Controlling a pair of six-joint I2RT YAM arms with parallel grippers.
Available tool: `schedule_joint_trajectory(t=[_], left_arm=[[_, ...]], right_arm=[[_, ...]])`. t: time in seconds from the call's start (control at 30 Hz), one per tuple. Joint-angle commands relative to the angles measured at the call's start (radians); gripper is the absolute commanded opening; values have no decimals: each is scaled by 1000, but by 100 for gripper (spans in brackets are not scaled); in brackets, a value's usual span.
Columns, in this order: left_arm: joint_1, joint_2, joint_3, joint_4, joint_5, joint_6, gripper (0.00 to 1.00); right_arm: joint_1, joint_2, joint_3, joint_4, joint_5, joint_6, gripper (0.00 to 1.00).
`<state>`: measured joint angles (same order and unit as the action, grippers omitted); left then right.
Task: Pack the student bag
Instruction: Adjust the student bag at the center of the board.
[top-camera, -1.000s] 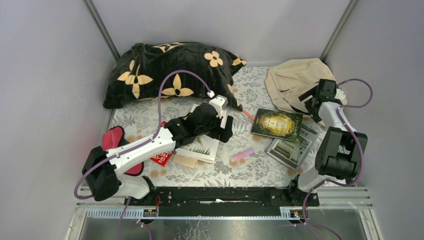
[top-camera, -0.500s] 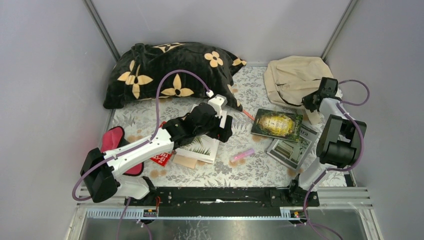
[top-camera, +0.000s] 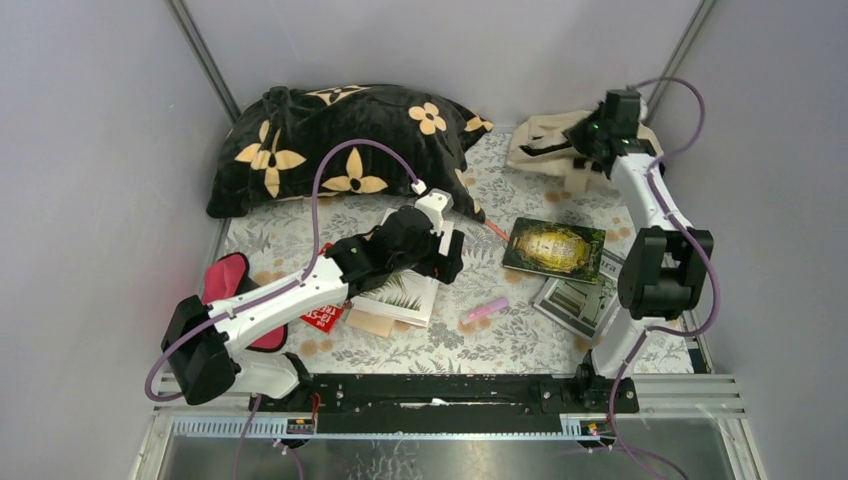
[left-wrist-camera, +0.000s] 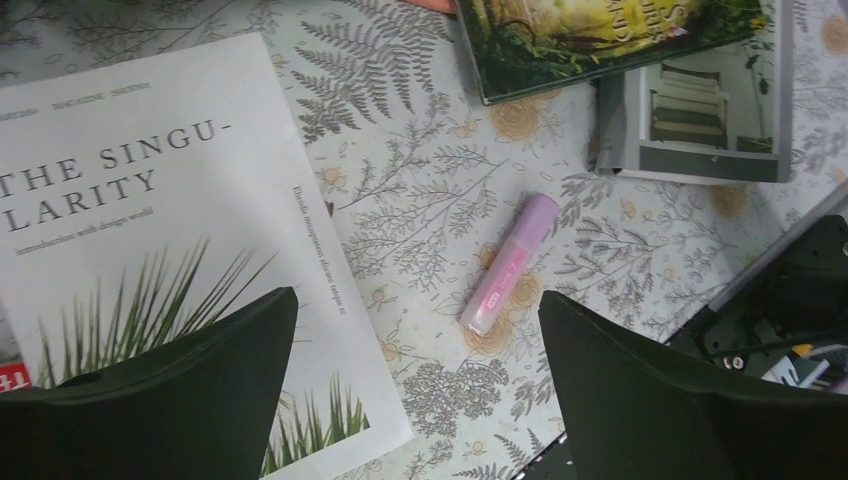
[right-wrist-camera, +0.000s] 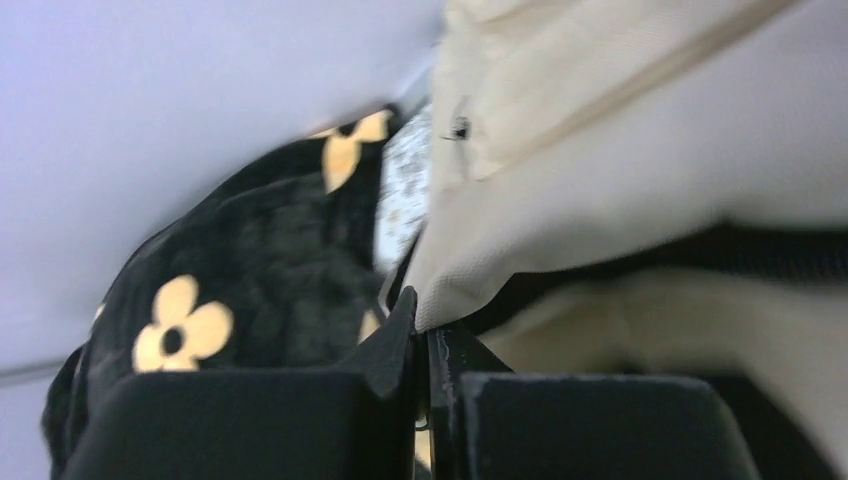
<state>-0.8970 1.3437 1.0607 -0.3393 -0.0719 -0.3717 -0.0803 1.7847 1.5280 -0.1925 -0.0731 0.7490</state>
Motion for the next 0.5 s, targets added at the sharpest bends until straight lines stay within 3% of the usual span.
schedule_joint_trajectory(t=[0.0,0.07,0.2,0.33,0.47], left_arm=[[-3,-18,35,-11,-82,7,99],[-3,-24,42,-24,-111,8,99],[0,-13,84,-55,11,37,99],[0,2,95,-51,9,24,99],[0,20,107,-50,-35,18,99]], right_arm=[[134,37,150,-21,-52,26,0],[175,47,150,-21,-53,71,0],[249,-7,-13,116,-49,159,0],[277,7,-45,80,-47,115,0],[273,44,30,-10,-30,15,0]])
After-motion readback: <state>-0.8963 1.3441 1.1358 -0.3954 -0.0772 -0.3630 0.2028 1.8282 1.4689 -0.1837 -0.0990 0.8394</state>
